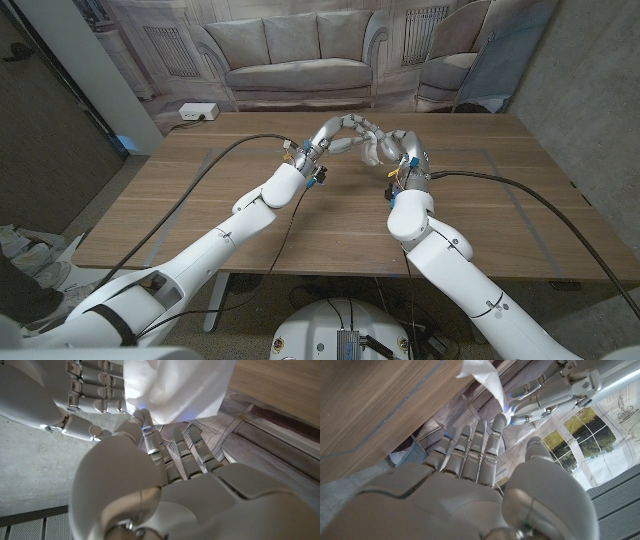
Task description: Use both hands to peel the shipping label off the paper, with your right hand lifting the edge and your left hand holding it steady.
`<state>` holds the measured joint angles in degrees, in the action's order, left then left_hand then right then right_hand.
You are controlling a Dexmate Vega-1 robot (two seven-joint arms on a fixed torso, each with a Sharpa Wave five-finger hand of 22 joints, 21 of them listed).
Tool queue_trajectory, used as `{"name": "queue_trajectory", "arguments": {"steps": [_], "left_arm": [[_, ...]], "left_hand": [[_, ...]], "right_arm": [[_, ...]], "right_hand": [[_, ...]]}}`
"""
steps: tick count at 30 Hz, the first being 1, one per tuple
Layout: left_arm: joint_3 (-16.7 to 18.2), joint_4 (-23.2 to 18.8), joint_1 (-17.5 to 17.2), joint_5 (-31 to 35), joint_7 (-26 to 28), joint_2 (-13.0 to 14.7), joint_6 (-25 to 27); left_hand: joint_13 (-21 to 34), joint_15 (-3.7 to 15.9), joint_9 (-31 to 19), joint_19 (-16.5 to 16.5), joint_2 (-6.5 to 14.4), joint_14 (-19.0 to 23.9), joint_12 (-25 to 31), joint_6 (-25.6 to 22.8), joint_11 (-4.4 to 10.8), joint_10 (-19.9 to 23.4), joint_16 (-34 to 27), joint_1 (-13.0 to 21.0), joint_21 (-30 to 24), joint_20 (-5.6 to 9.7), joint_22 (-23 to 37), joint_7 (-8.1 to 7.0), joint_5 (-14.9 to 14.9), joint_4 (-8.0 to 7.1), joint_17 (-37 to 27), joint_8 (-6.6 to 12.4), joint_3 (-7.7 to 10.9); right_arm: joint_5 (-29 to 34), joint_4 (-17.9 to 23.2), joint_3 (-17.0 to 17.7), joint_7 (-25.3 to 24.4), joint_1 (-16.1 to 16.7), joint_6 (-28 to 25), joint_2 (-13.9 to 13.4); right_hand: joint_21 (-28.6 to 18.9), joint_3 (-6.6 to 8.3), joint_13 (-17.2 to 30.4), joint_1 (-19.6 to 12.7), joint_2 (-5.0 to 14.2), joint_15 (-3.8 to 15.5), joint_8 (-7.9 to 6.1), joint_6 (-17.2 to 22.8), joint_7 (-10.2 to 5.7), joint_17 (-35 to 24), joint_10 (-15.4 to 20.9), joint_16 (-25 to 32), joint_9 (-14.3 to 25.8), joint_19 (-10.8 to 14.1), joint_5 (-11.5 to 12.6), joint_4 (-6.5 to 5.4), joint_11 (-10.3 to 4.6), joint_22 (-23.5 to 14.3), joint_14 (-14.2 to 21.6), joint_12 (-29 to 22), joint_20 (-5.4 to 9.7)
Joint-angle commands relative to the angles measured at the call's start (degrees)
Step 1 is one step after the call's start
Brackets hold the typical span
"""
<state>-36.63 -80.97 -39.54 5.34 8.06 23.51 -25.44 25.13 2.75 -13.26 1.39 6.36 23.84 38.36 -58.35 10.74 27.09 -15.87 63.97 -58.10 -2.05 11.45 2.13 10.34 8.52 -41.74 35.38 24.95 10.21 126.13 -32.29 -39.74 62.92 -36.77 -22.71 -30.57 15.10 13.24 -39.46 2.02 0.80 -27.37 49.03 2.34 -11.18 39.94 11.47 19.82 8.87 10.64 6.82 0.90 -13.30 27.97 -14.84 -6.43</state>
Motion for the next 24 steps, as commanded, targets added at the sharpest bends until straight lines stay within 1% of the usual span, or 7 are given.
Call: {"name": "queue_trajectory", "arguments": {"steps": [1,9,14,16,19,23,24], "left_arm": [[-0.25,0.2,0.25,-0.47,-0.67,-0.21,-0.23],[-0.39,0.36,0.44,0.03,-0.46,-0.34,-1.02],[-0.38,0.43,0.49,-0.27,-0.77,-0.29,-1.22],[-0.46,0.38,0.54,-0.25,-1.02,-0.21,-1.15],[-0.45,0.51,0.46,-0.34,-0.84,-0.4,-1.35],[-0.34,-0.02,0.18,0.27,-0.25,-0.26,-1.31],[-0.33,-0.12,0.16,0.35,-0.24,-0.2,-1.27]], "left_hand": [[0.1,7.22,-6.28,-0.38,0.12,-0.06,0.21,-0.35,0.45,0.0,0.39,0.56,-0.52,-0.39,0.08,-0.13,0.29,-0.3,-0.2,0.22,0.93],[0.17,7.2,-6.23,-0.48,0.12,-0.06,0.21,-0.36,0.31,-0.07,0.52,0.44,-0.73,-0.47,0.05,0.04,0.28,-0.37,-0.28,0.11,1.05],[0.22,7.2,-6.19,-0.5,0.05,0.05,0.22,-0.44,0.44,-0.07,0.57,0.48,-0.89,-0.4,0.04,-0.16,0.28,-0.3,-0.33,0.07,1.16],[0.24,7.2,-6.18,-0.51,0.02,-0.03,0.24,-0.44,0.43,-0.04,0.59,0.47,-0.93,-0.34,0.03,-0.1,0.27,-0.29,-0.38,0.05,1.15],[0.2,7.22,-6.27,-0.53,0.01,-0.03,0.26,-0.46,0.35,0.09,0.59,0.51,-1.0,-0.34,0.02,-0.22,0.27,-0.25,-0.47,0.09,1.17],[0.21,7.18,-6.28,-0.59,-0.03,-0.04,0.23,-0.49,0.34,0.02,0.58,0.47,-1.06,-0.36,0.01,-0.22,0.25,-0.27,-0.56,0.07,1.16],[0.23,7.26,-6.28,-0.55,-0.08,0.02,0.26,-0.47,0.28,0.06,0.62,0.46,-1.12,-0.29,0.01,-0.17,0.26,-0.25,-0.53,0.05,1.19]], "right_arm": [[1.82,-0.17,-0.61,-0.71,-0.47,-2.1,0.64],[2.01,-0.1,-0.84,-0.45,-0.65,-2.37,0.78],[2.19,0.04,-0.96,-0.45,-0.64,-2.43,0.81],[2.42,-0.02,-1.1,-0.61,-0.68,-2.51,0.85],[2.8,0.18,-1.39,-0.33,-0.87,-3.15,0.6],[3.35,0.52,-1.72,-0.19,-1.04,-4.19,0.51],[3.53,0.56,-1.81,-0.3,-1.08,-4.51,0.64]], "right_hand": [[-0.66,0.36,0.11,-1.02,0.19,0.31,-0.82,0.2,-0.46,0.02,0.98,0.21,0.33,0.58,0.57,0.46,-0.49,-0.09,0.65,-0.36,0.22],[-0.92,0.52,0.11,-1.3,0.32,0.74,-2.1,1.72,-0.36,-0.09,2.34,0.43,0.84,0.74,0.48,0.61,-0.66,-0.05,1.52,-0.81,0.38],[-1.19,0.46,0.24,-1.02,0.36,1.34,-4.06,4.3,-0.32,-0.22,4.49,0.55,1.57,0.75,0.34,0.47,-1.58,0.0,2.36,-1.58,0.56],[-1.25,0.6,0.28,-1.25,0.5,1.43,-4.51,4.81,-0.42,-0.21,4.8,0.54,1.77,0.74,0.36,0.58,-1.45,0.02,2.56,-1.68,0.57],[-1.58,1.7,0.35,-3.55,1.08,1.93,-5.12,4.82,-0.59,-0.02,4.97,0.41,2.23,1.14,0.63,1.74,-1.68,0.05,2.92,-1.69,0.9],[-1.81,2.75,0.41,-5.91,1.37,2.09,-5.57,4.52,-0.95,0.16,4.86,0.16,2.63,1.27,0.79,2.81,-1.98,0.08,2.96,-1.58,0.97],[-1.96,3.52,0.44,-7.73,1.49,2.24,-5.86,4.38,-0.95,0.27,4.78,0.02,2.86,1.31,0.95,3.46,-2.18,0.1,3.01,-1.5,1.08]]}}
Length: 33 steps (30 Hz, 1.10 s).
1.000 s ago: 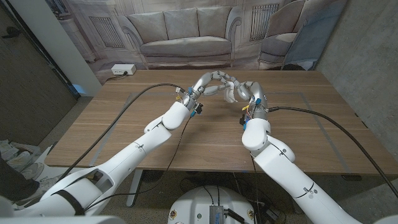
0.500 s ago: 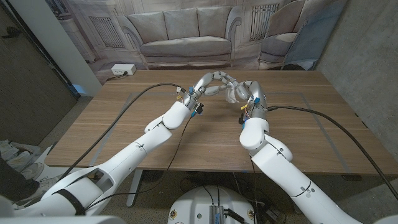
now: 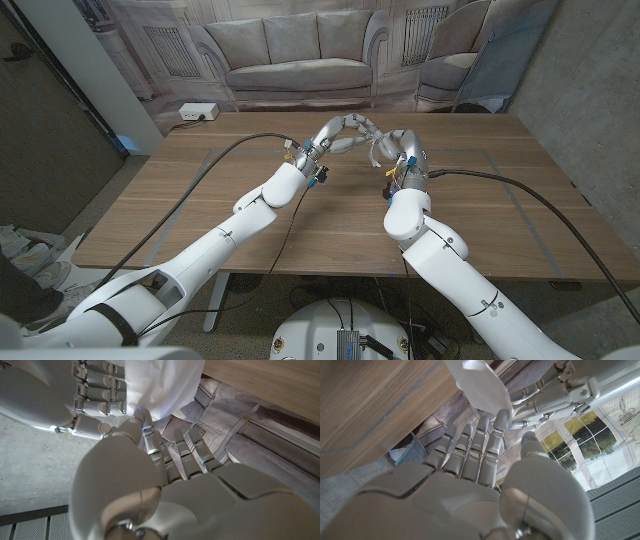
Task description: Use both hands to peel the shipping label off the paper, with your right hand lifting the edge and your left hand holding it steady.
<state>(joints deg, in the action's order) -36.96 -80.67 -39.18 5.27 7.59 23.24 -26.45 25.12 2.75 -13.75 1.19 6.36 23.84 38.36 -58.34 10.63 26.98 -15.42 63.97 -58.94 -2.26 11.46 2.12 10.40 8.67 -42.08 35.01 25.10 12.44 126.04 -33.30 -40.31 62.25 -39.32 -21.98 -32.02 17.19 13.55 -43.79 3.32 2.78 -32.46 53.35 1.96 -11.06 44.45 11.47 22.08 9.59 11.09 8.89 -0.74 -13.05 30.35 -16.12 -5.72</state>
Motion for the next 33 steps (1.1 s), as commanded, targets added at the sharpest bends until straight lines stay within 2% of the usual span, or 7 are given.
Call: {"name": "queue_trajectory", "arguments": {"steps": [1,2,6,12,18,23,33], "left_arm": [[-0.05,-0.12,-0.07,-0.39,-0.5,0.07,-0.63],[0.05,-0.46,-0.36,0.19,0.22,0.05,-0.36],[0.06,-0.51,-0.33,0.07,0.0,0.16,-0.39],[0.05,-0.73,-0.47,0.36,0.17,0.26,-0.28],[0.21,-0.89,-0.76,0.62,0.78,0.24,-0.32],[0.39,-0.75,-1.01,0.36,1.05,0.26,-0.48],[0.7,-1.26,-1.59,0.42,1.58,0.62,-0.82]], "left_hand": [[0.25,7.27,-5.86,-0.31,-0.09,-0.03,0.3,-0.52,0.46,0.28,0.2,0.43,-0.33,-0.08,0.0,-0.19,0.19,-0.42,-0.2,0.47,1.05],[0.25,7.25,-5.81,-0.36,-0.13,0.08,0.29,-0.59,0.49,0.25,0.18,0.45,-0.34,-0.04,-0.01,-0.16,0.19,-0.38,-0.2,0.46,1.06],[0.29,7.19,-5.8,-0.41,-0.06,0.06,0.26,-0.55,0.5,0.16,0.2,0.35,-0.46,-0.1,-0.02,-0.23,0.17,-0.47,-0.32,0.4,1.1],[0.32,7.26,-5.83,-0.54,-0.1,0.1,0.28,-0.53,0.5,0.23,0.32,0.3,-0.6,-0.15,-0.04,-0.23,0.18,-0.47,-0.33,0.34,1.22],[0.29,7.35,-5.95,-0.53,-0.15,0.13,0.25,-0.54,0.5,0.26,0.31,0.32,-0.76,-0.09,-0.05,-0.31,0.17,-0.42,-0.47,0.36,1.27],[0.26,7.27,-5.94,-0.51,-0.14,0.1,0.19,-0.51,0.54,0.19,0.33,0.47,-0.9,-0.11,-0.07,-0.15,0.19,-0.32,-0.6,0.29,1.36],[0.27,7.29,-6.13,-0.52,-0.09,0.29,0.13,-0.45,0.6,0.12,0.27,0.53,-1.11,-0.11,-0.1,0.02,0.21,-0.3,-0.8,0.3,1.46]], "right_arm": [[1.47,0.67,-0.9,0.2,-0.44,-2.11,-0.08],[1.61,0.62,-0.93,-0.08,-0.42,-2.31,0.2],[2.12,0.54,-1.09,-0.59,-0.33,-2.25,0.35],[2.22,0.32,-0.86,-1.36,0.17,-0.66,0.39],[3.49,0.1,-1.59,-2.34,0.19,0.4,-0.25],[4.39,0.26,-2.14,-2.55,0.03,-0.22,-0.54],[5.08,-0.72,-2.47,-3.63,-0.21,0.37,-0.17]], "right_hand": [[-0.63,1.82,0.15,-4.2,0.36,0.39,-0.91,0.02,-0.55,0.16,0.22,-0.02,0.68,0.71,0.55,1.52,-0.66,-0.15,0.65,-0.18,0.54],[-0.87,2.74,0.19,-6.09,0.65,0.54,-0.98,0.02,-0.68,0.22,0.27,-0.12,0.4,0.84,0.66,1.73,-1.08,-0.15,0.77,-0.14,0.72],[-1.46,4.84,0.22,-9.88,1.93,1.81,-1.45,1.11,-1.33,0.26,0.7,-0.11,-0.22,1.24,0.65,1.85,-1.89,-0.17,1.37,-0.19,1.75],[-1.74,5.27,0.23,-10.6,1.67,1.97,-1.97,2.21,-1.23,0.32,1.32,-0.11,-0.4,1.29,0.32,1.5,-1.99,-0.18,1.83,-0.36,1.72],[-2.22,6.56,0.25,-12.63,2.17,3.91,-2.28,2.6,-0.51,0.29,2.72,0.0,-0.65,1.39,0.05,1.42,-3.07,-0.17,2.69,-0.8,2.87],[-2.53,6.44,0.32,-13.26,2.74,4.92,-2.2,1.14,0.38,-0.17,2.08,-0.03,-0.04,1.42,-0.21,0.87,-3.71,-0.17,1.72,-0.52,3.93],[-2.83,6.43,0.42,-13.87,2.88,5.35,-2.66,1.05,0.41,-0.22,2.3,-0.11,0.62,1.35,-0.3,0.7,-4.35,-0.15,1.31,-0.61,4.25]]}}
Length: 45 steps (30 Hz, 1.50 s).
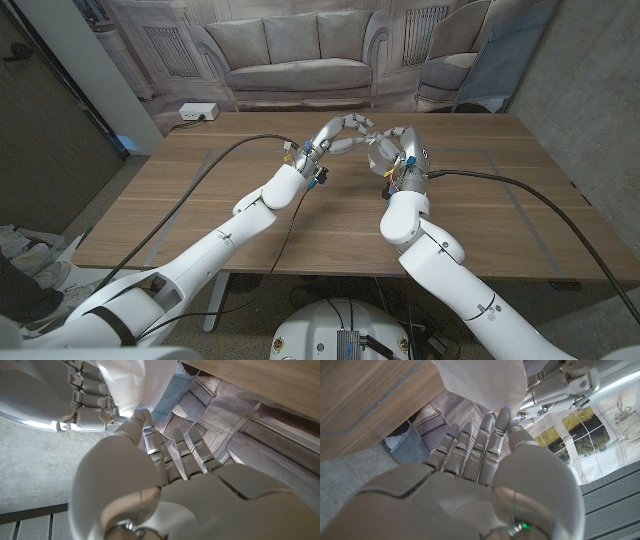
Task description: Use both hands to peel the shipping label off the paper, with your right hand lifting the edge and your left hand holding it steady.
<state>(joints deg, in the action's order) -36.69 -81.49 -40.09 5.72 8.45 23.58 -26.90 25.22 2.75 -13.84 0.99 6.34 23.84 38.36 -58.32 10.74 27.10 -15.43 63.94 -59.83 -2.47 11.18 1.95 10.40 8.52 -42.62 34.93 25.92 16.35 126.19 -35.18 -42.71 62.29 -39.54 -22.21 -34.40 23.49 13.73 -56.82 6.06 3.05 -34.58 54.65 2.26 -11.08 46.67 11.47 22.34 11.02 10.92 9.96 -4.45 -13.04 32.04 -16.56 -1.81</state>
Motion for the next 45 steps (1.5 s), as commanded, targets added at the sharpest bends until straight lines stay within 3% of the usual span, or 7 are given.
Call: {"name": "queue_trajectory", "arguments": {"steps": [1,45], "left_arm": [[0.47,-0.57,-0.69,-0.6,0.17,0.4,-0.17],[1.3,-0.54,-1.77,-1.31,0.83,0.81,-1.48]], "left_hand": [[0.17,7.33,-6.09,-0.37,-0.07,0.18,0.11,-0.45,0.51,-0.08,0.29,0.5,-0.23,0.04,0.18,0.23,0.2,-0.19,-0.32,0.4,0.6],[0.3,7.3,-6.72,-0.67,-0.22,0.22,0.04,-0.46,0.56,-0.06,0.81,0.18,-1.13,0.25,0.04,0.19,0.2,-0.29,-0.76,0.31,1.18]], "right_arm": [[1.18,-0.96,-0.6,-1.21,-0.3,0.67,0.03],[4.0,-11.22,0.07,-12.89,-2.61,4.97,6.94]], "right_hand": [[-0.47,0.08,0.25,-0.9,0.13,5.15,-0.58,-0.29,0.13,-0.24,0.09,-0.09,0.43,-0.15,-0.14,-0.38,-0.6,-0.16,-0.43,-0.18,0.46],[-1.48,0.3,0.53,-2.34,-0.85,5.89,-1.92,0.63,0.5,0.21,-0.04,-0.58,2.46,-0.37,0.06,-0.75,-1.34,0.15,-1.29,-0.47,1.71]]}}
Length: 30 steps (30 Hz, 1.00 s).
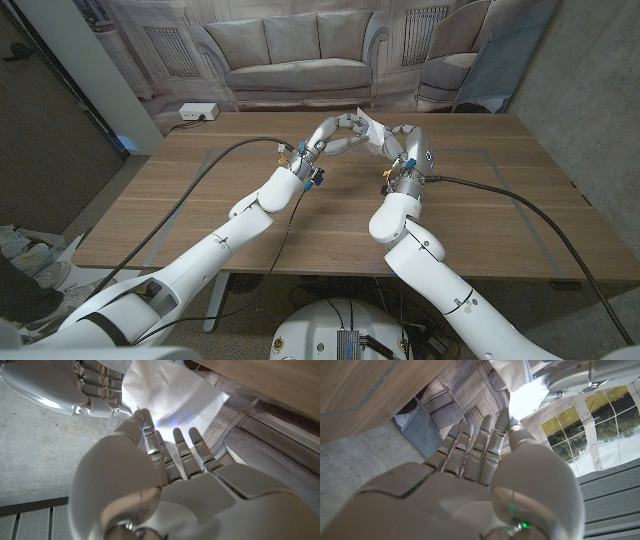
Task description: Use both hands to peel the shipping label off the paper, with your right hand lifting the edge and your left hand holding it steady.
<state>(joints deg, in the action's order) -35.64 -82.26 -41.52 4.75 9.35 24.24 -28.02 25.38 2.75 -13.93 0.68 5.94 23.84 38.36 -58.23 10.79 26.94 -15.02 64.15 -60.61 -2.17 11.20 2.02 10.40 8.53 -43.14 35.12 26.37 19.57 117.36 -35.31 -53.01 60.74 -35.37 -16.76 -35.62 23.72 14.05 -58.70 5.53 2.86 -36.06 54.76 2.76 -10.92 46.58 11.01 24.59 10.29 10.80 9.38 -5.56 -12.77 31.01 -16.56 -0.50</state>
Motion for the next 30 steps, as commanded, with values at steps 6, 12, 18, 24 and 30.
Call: {"name": "queue_trajectory", "arguments": {"steps": [6,12,18,24,30], "left_arm": [[0.36,0.24,-0.47,-0.43,0.03,0.15,-0.35],[0.37,0.24,-0.48,-0.48,-0.12,0.24,-0.34],[0.44,0.13,-0.55,-0.31,0.01,0.32,-0.35],[0.44,0.18,-0.58,-0.2,0.07,0.34,-0.45],[0.64,-0.37,-0.97,-0.18,0.27,0.58,-0.15]], "left_hand": [[0.16,7.27,-6.63,-0.39,0.2,0.22,0.04,-0.59,0.46,0.14,0.39,0.01,-0.47,-0.05,0.01,0.08,0.2,-0.25,-0.36,0.07,0.82],[0.19,7.29,-6.69,-0.48,0.14,0.22,0.0,-0.53,0.37,0.1,0.47,-0.09,-0.58,-0.06,0.0,0.02,0.19,-0.28,-0.4,0.02,0.89],[0.21,7.35,-6.8,-0.56,0.12,0.31,0.0,-0.58,0.4,0.13,0.45,-0.07,-0.66,-0.12,-0.02,0.18,0.2,-0.24,-0.49,0.04,0.96],[0.18,7.24,-6.91,-0.52,0.1,0.29,-0.04,-0.53,0.4,0.18,0.49,-0.1,-0.8,-0.1,-0.03,0.2,0.19,-0.23,-0.58,0.02,1.01],[0.15,7.34,-6.92,-0.53,0.07,0.22,-0.09,-0.69,0.41,0.13,0.56,-0.19,-0.9,-0.05,-0.04,0.25,0.19,-0.27,-0.64,0.03,1.05]], "right_arm": [[0.93,-3.88,0.45,-3.68,-1.79,1.26,2.3],[0.9,-4.9,0.64,-4.3,-2.36,1.75,2.8],[0.95,-6.18,0.95,-5.08,-3.15,2.04,3.47],[1.09,-7.07,1.16,-5.69,-3.75,1.91,4.02],[0.84,-7.77,1.57,-5.98,-4.17,2.13,4.42]], "right_hand": [[-0.36,0.08,0.24,-0.46,-0.46,6.08,-0.4,0.52,-0.05,0.09,0.12,-0.13,0.25,0.34,0.19,-0.22,-0.34,-0.08,-0.24,-0.54,0.27],[-0.46,0.14,0.26,-0.46,-0.51,6.11,-0.36,0.64,-0.1,0.1,0.09,-0.09,0.21,0.25,0.23,-0.32,-0.45,-0.03,-0.16,-0.59,0.33],[-0.61,0.2,0.29,-0.52,-0.62,6.13,-0.29,0.72,-0.07,0.14,0.18,-0.12,0.17,0.26,0.27,-0.35,-0.6,0.01,-0.2,-0.67,0.4],[-0.72,0.2,0.31,-0.46,-0.7,6.17,-0.26,0.76,-0.25,0.14,0.16,-0.08,0.2,0.24,0.29,-0.45,-0.76,0.05,-0.13,-0.71,0.42],[-0.83,0.27,0.33,-0.48,-0.76,6.15,-0.2,0.82,-0.27,0.15,0.16,-0.1,0.16,0.15,0.34,-0.49,-0.68,0.1,-0.17,-0.76,0.41]]}}
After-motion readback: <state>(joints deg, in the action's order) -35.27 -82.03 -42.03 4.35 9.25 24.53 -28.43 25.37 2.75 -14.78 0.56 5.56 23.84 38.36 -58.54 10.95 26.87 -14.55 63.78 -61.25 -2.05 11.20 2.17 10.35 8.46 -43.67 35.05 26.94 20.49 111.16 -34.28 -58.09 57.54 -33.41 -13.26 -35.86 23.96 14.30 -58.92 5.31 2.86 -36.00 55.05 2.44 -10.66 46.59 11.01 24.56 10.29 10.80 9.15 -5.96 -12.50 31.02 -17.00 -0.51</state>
